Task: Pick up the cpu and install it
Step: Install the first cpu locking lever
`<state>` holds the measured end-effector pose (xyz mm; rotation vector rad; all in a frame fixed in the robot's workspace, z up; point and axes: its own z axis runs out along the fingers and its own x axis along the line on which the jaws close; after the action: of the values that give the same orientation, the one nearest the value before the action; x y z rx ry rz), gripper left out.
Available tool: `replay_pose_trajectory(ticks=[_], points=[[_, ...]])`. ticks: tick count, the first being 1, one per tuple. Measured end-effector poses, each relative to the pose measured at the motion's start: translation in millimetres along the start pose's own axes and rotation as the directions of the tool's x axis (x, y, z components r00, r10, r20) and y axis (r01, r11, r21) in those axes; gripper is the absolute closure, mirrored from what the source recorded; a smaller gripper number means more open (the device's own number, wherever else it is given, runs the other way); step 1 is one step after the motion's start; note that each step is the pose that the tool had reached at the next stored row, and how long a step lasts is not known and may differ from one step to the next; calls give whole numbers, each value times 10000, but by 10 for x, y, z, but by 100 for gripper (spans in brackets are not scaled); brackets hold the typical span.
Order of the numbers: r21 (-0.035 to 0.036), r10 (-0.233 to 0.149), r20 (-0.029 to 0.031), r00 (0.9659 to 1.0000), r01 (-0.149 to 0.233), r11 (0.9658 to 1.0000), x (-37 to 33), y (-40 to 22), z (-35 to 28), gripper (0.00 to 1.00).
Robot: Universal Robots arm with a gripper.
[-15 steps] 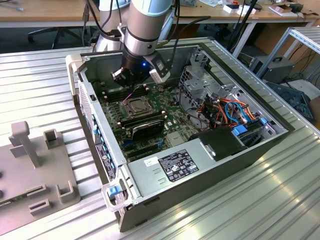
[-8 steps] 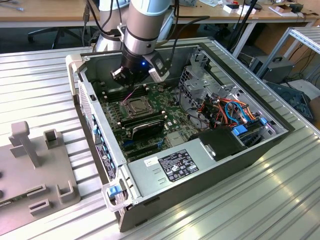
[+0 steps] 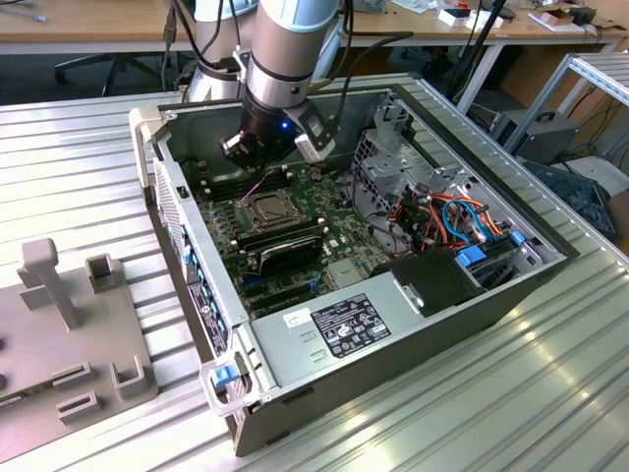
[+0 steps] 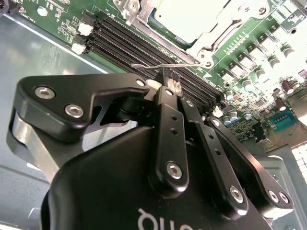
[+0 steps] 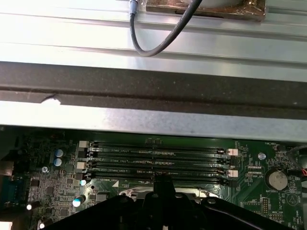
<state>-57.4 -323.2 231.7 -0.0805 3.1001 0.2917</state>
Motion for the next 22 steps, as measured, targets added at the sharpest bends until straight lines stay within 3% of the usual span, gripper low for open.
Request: replay_pose_trajectory(ticks=[10,14,22], points=[[-1,2,2,10000,-2,10000,-10,-3,12,89],[-2,0,0,10000,0,10000,-13,-9,44,89],[-1,2,-3,10000,-2,10000,-81,-20,77,89]])
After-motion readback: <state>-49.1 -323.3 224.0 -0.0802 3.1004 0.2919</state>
